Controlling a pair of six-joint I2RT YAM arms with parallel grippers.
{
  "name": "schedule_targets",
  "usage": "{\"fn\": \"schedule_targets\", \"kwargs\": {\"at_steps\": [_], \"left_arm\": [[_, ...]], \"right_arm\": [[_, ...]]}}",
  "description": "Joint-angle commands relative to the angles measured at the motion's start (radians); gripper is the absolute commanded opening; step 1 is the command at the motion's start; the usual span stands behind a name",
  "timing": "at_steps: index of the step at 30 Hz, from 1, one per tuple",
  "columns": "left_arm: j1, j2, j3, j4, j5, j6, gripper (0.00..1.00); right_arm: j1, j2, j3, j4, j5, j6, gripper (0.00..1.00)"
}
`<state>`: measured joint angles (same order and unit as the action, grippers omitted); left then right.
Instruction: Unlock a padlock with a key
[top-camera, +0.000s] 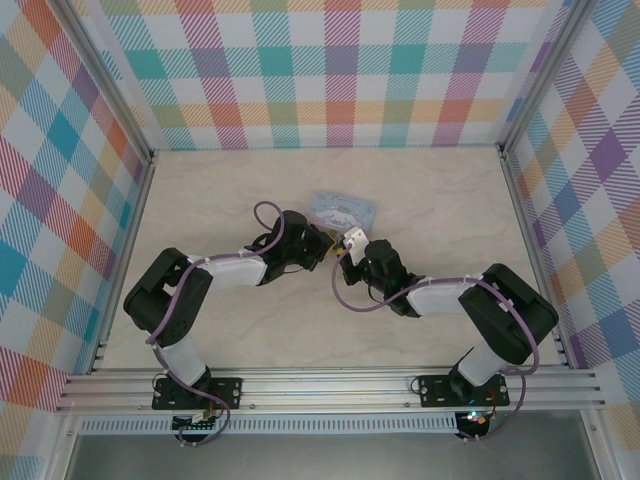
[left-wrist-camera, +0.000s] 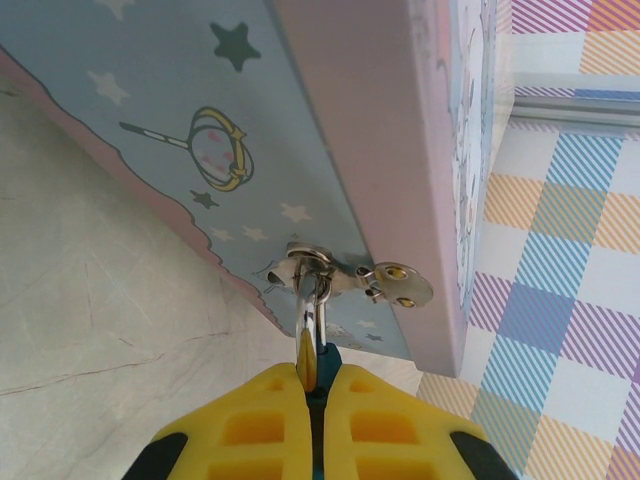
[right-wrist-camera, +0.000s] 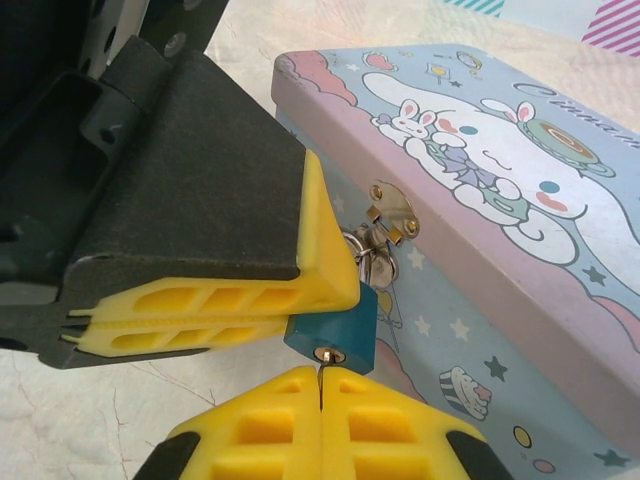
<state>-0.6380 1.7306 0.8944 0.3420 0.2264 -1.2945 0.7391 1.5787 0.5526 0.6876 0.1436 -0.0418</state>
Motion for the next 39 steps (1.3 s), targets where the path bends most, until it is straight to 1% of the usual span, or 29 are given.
{"fn": "schedule_targets", "kwargs": {"at_steps": [1,7,15,16,19,23,27,28,33,39], "left_arm": [[0.0,-0.038,0.025,0.028,0.008,-0.005,0.0],[-0.002,-0.04,0.022,0.031,0.005,-0.002,0.0],[-0.005,-0.034,0.009,0.046,-0.007,-0.009,0.0],[-0.005,-0.033,0.009,0.047,-0.006,-0.009,0.01],[-0.005,-0.033,0.006,0.045,-0.007,-0.004,0.11],[-0.005,-0.046,0.003,0.01,-0.023,0.017,0.2],[-0.005,-0.052,-0.009,-0.007,-0.03,0.021,0.35],[-0.005,-0.051,-0.011,-0.009,-0.031,0.021,0.37],[-0.001,-0.07,-0.028,-0.032,-0.045,0.035,0.44],[0.021,-0.155,-0.027,-0.157,-0.105,0.12,0.51]], "right_arm": [[0.0,0.016,-0.019,0.083,-0.024,-0.018,0.0],[-0.012,0.026,-0.008,0.068,-0.082,0.042,0.0],[-0.014,0.064,-0.007,0.068,-0.072,0.066,0.0],[-0.014,0.066,-0.006,0.066,-0.07,0.071,0.0],[-0.015,0.075,-0.006,0.06,-0.055,0.085,0.0],[-0.026,0.079,-0.002,0.037,-0.045,0.113,0.0],[-0.032,0.09,0.004,0.012,-0.041,0.124,0.0],[-0.034,0.094,0.006,0.008,-0.041,0.125,0.0],[-0.036,0.115,0.0,0.012,-0.051,0.137,0.0],[-0.045,0.113,-0.021,0.033,-0.066,0.169,0.0]]}}
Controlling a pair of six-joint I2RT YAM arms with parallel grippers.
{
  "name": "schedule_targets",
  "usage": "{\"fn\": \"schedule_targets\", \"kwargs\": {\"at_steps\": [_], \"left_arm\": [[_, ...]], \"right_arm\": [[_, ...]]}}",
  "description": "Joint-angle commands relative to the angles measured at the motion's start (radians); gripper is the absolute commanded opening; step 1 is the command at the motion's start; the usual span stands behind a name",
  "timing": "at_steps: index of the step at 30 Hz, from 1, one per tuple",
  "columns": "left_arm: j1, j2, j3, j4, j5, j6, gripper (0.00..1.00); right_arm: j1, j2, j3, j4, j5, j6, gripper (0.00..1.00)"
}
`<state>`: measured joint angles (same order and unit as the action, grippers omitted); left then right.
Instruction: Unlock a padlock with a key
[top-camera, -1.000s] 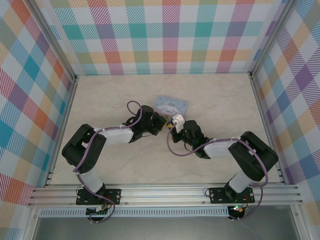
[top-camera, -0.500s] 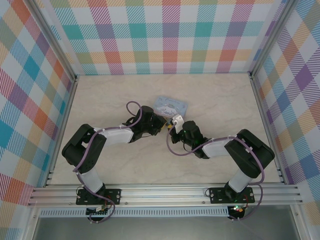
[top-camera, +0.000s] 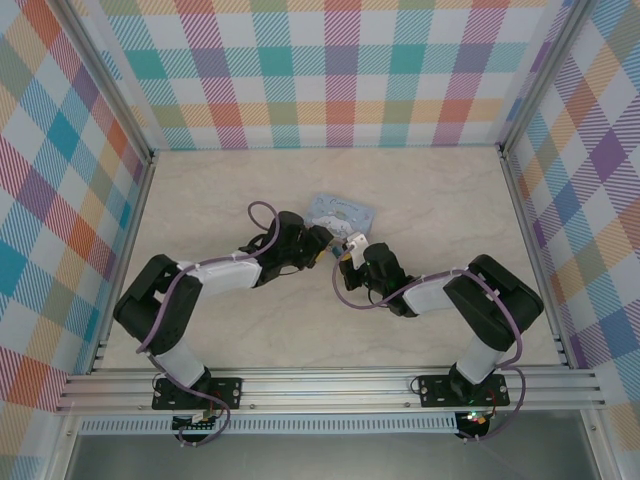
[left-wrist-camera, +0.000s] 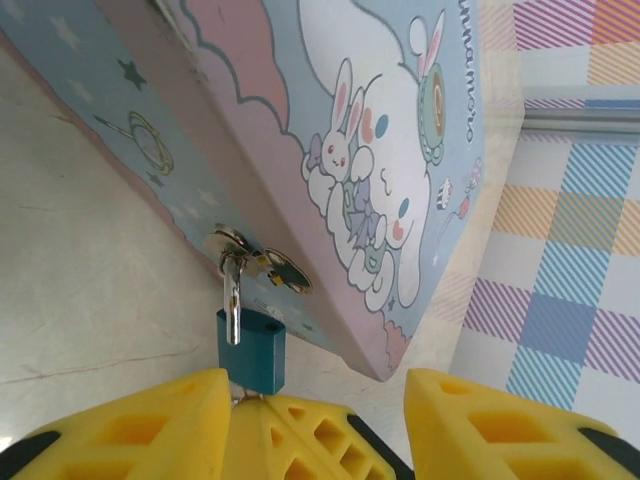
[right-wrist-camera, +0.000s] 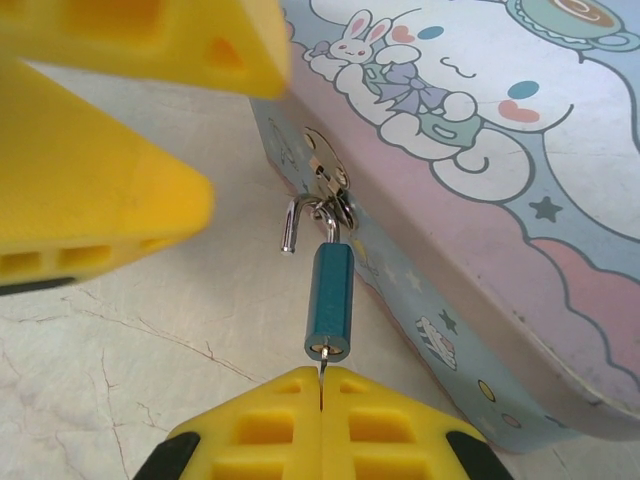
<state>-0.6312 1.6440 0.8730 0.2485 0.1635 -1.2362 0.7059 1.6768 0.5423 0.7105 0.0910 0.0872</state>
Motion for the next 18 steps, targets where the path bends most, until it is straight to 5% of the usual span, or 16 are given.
{"fn": "schedule_targets", "kwargs": {"at_steps": [1,10,18], "left_arm": [[0.02,-0.087,-0.004,-0.086,-0.05,0.08,0.53],[0.162,-0.194,0.092,-0.358,-0.111,0.349,0.9],[0.298,0.023,0.353,-0.517,0.067,0.709,1.0]], "right_arm": [[-0.018,0.009,-0.015,0.012,-0.024,0.055,0.0],[-0.037,-0.027,-0.02,-0.022,-0.037,0.102,0.0],[-0.042,-0.019,-0.011,-0.02,-0.041,0.102,0.0]]}}
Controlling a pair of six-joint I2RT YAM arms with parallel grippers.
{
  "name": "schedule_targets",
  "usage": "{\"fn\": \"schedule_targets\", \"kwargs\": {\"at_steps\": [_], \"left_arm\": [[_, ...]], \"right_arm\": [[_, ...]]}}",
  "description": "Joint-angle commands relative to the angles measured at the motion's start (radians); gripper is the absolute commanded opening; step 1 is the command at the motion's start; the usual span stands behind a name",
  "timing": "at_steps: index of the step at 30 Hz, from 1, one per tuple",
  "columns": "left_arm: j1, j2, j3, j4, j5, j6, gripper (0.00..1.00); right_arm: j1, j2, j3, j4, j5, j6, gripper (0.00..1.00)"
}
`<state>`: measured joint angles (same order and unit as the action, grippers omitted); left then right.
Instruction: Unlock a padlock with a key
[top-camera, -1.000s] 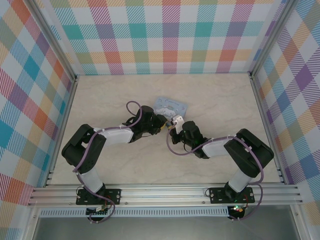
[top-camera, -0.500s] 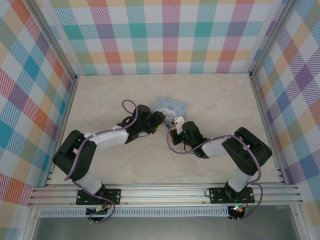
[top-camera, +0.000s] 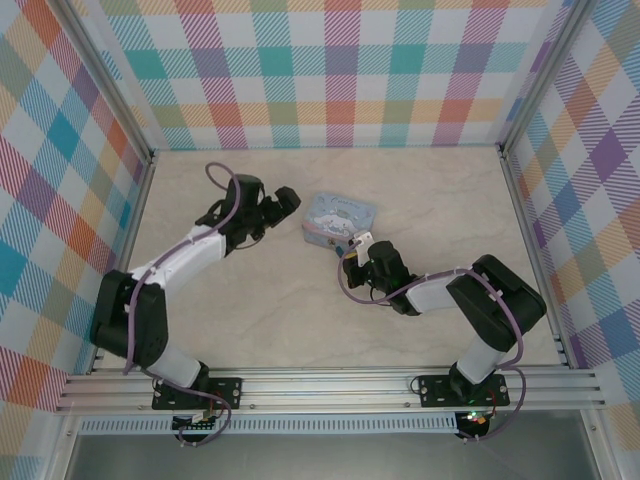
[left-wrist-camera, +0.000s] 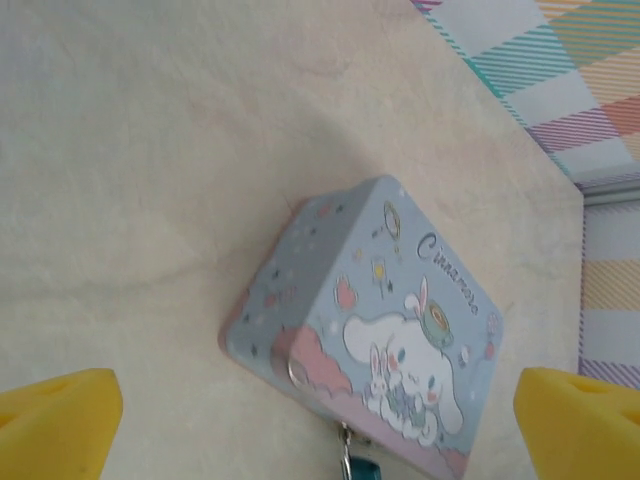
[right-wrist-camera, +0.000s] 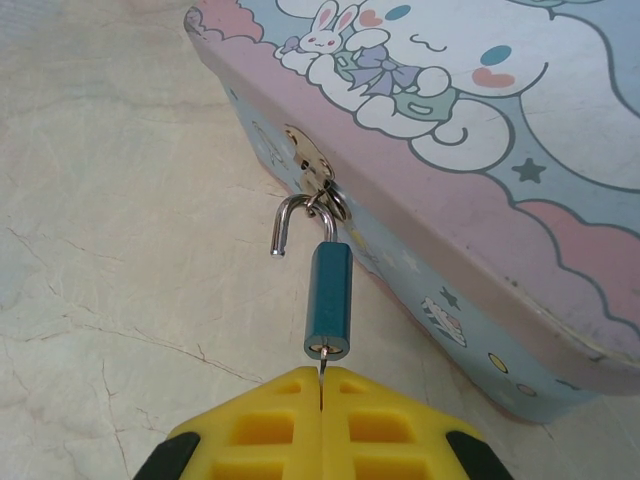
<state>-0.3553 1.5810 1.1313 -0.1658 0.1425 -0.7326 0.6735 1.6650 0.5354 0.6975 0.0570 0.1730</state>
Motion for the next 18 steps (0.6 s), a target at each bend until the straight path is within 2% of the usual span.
{"fn": "schedule_targets", "kwargs": {"at_steps": [1,6,10,16,18], "left_arm": [[0.024,0.124,0.137,-0.131,0.116,0.252,1.0],[0.026,0.335,0.362,-0.191,0.262,0.416,1.0],[0.026,0.498,0.596,-0.321,0.296,0.525,1.0],[0.023,0.781,1.037,-0.644,0.382,0.68,1.0],[0.022,0.859,1.162,-0.735,0.395,0.722,0.97]], "right_arm": [[-0.009,-0.008,-0.004,-0.007,-0.008,0.016,0.0],[-0.01,-0.012,0.0,-0.015,-0.008,0.013,0.0],[-0.011,-0.015,0.001,-0.021,-0.005,0.011,0.0],[-0.012,-0.019,0.001,-0.034,-0.002,0.011,0.0],[-0.012,-0.017,0.003,-0.035,-0.002,0.012,0.0]]}}
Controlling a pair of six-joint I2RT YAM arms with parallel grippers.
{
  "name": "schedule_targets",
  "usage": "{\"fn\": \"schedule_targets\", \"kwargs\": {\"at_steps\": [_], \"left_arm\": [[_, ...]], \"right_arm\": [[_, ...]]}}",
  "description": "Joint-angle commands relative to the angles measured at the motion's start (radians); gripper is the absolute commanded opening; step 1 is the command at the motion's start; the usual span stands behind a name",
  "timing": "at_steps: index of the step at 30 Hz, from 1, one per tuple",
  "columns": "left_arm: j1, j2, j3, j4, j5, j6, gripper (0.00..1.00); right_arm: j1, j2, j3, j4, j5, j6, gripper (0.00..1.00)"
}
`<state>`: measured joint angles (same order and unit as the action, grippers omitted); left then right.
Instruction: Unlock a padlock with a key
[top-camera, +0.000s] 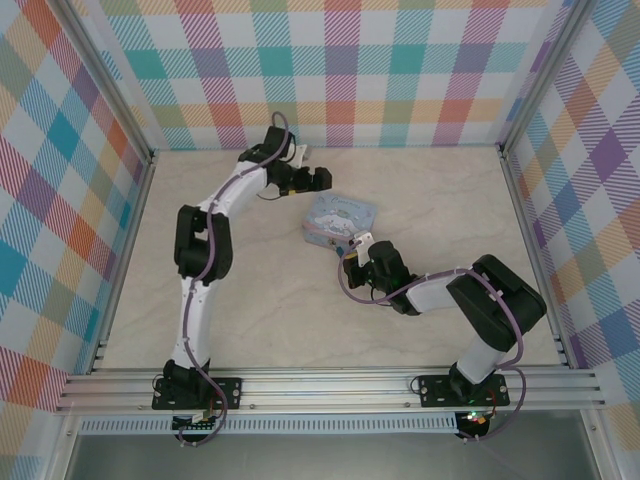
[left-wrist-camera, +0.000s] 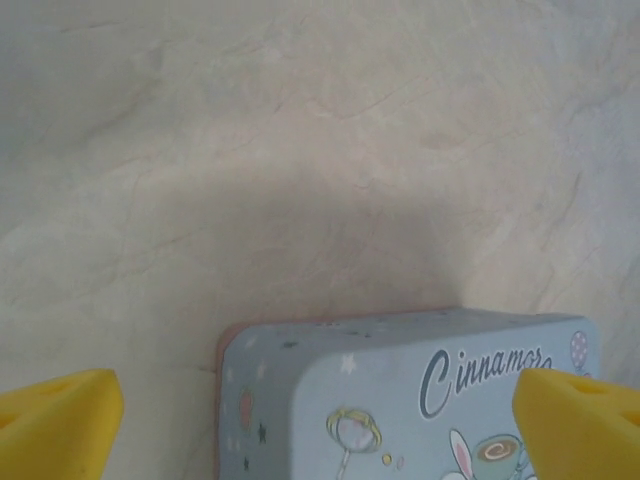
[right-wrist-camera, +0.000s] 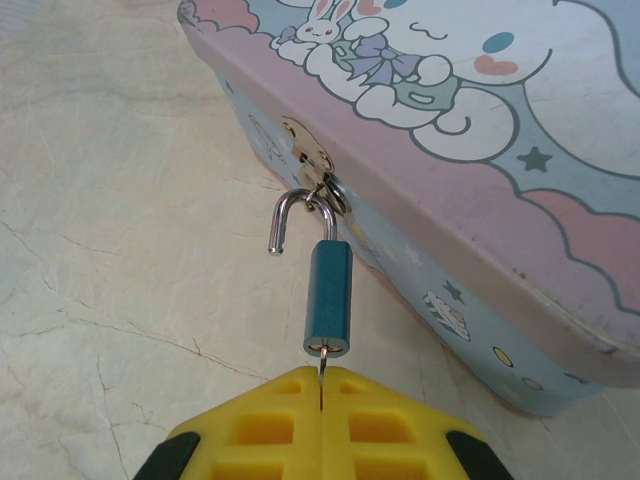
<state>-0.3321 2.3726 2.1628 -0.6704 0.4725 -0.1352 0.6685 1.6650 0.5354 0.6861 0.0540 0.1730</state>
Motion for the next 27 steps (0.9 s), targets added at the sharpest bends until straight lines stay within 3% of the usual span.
{"fn": "schedule_targets", "kwargs": {"at_steps": [1,6,12,21,27], "left_arm": [[-0.001,0.094,0.177,-0.263,0.074,0.137,0.95],[-0.001,0.23,0.402,-0.432,0.133,0.204,0.84],[-0.001,0.321,0.535,-0.533,0.093,0.223,0.78],[-0.013,0.303,0.501,-0.53,-0.018,0.2,0.67],[-0.019,0.154,0.235,-0.341,-0.04,0.158,0.66]], "right_arm": [[-0.007,-0.015,0.005,-0.026,0.001,0.013,0.0],[-0.007,-0.012,0.012,-0.033,0.003,0.016,0.0],[-0.008,-0.011,0.024,-0.049,0.006,0.012,0.0],[-0.018,-0.023,0.021,-0.082,0.009,0.036,0.0],[-0.024,-0.031,0.016,-0.086,0.013,0.04,0.0]]}}
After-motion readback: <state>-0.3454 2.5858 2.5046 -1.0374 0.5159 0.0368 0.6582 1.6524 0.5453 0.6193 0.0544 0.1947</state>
